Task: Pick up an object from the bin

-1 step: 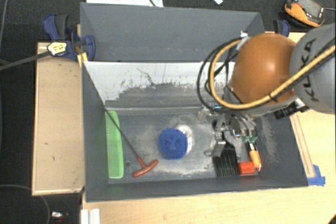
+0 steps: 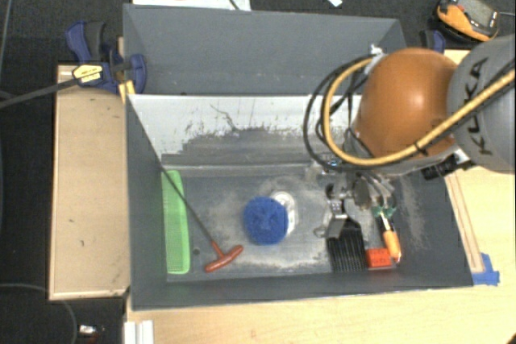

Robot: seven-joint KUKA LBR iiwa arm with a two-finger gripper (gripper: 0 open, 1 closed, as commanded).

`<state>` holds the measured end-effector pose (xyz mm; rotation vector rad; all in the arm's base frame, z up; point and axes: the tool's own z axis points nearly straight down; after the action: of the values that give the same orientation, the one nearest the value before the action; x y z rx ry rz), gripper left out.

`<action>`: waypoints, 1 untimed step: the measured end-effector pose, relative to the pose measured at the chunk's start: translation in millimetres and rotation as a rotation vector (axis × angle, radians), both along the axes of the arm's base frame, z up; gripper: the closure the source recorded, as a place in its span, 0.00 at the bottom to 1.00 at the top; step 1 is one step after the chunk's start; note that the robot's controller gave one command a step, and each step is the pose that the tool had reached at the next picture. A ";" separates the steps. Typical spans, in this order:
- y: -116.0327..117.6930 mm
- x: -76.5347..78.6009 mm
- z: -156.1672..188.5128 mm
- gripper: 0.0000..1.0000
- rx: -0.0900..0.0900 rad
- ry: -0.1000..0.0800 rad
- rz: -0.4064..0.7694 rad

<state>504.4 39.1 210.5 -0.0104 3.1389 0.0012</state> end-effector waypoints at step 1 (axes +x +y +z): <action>29.4 6.0 -64.9 0.00 0.001 -0.005 -0.033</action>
Offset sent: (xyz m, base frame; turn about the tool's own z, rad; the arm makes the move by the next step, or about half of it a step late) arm 0.0008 0.0696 -0.0671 0.1007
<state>510.4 68.5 145.5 0.0409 3.1334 0.0030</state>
